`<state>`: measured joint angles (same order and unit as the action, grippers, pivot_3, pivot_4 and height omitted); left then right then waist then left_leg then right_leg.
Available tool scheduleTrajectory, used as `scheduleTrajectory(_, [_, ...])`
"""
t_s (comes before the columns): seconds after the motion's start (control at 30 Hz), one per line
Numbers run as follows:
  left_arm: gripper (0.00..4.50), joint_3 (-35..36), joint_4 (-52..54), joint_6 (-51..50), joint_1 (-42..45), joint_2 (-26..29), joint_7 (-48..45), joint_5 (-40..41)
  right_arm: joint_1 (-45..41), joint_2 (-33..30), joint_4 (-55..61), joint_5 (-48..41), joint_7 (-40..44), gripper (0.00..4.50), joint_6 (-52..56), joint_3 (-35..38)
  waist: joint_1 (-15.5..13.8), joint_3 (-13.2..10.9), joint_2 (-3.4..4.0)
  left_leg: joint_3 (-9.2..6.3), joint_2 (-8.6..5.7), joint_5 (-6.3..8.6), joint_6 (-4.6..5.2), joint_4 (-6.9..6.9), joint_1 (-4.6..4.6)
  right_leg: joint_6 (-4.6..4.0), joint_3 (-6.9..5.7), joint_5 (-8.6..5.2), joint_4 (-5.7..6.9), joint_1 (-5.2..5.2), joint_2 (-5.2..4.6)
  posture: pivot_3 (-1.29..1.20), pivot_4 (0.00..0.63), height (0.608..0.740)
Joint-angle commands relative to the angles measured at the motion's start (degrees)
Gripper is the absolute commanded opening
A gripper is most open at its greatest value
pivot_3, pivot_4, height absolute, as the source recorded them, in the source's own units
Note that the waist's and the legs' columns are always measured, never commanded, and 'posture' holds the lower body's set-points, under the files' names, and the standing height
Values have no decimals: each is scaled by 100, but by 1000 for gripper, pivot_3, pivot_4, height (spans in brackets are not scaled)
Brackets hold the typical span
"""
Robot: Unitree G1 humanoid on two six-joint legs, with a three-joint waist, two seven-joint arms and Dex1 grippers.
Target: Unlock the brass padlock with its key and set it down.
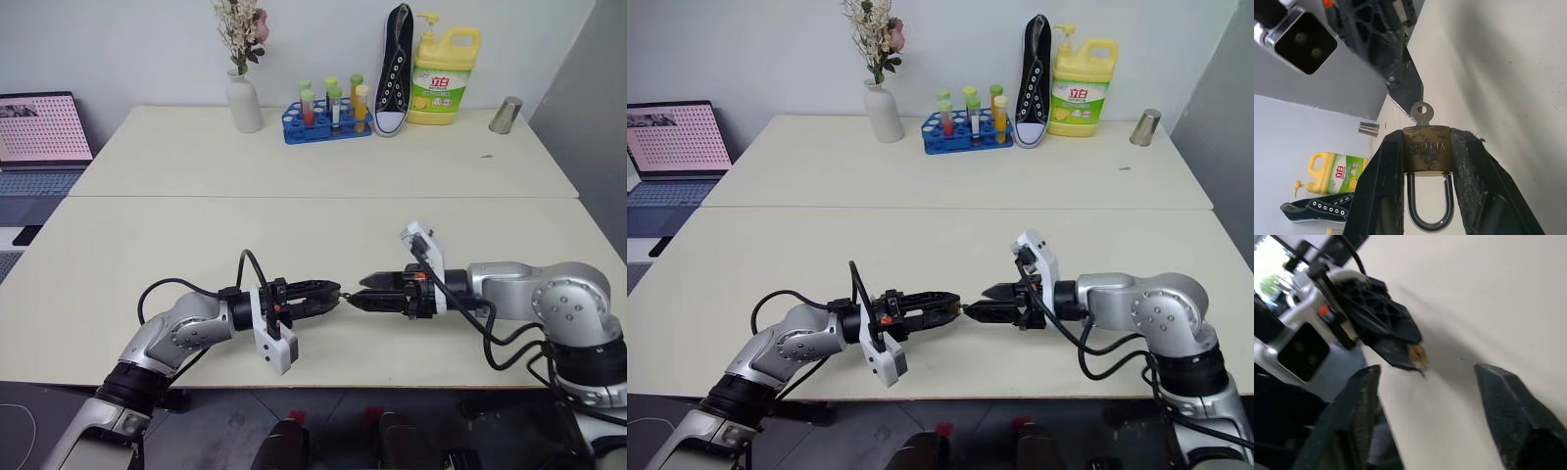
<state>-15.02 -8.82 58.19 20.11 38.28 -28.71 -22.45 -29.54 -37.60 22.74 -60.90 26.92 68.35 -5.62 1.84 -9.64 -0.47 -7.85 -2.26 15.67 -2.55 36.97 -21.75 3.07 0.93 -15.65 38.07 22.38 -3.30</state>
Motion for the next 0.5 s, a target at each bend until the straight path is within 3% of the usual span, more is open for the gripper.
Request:
scheduleTrajectory(0.03, [967,-13,204,29,-22,41,17,326,247,-287,459,959,833,4448,-1113,-332,2,0,0,-1,2,0,0,0,1,0,-2,0,0,0,1,0,150,740])
scheduleTrajectory(0.5, [967,-145,221,93,67,4,-90,501,356,801,118,974,690,4500,-1057,-320,-6,0,0,-2,3,0,-1,-1,2,-2,2,1,-1,-2,3,0,150,740])
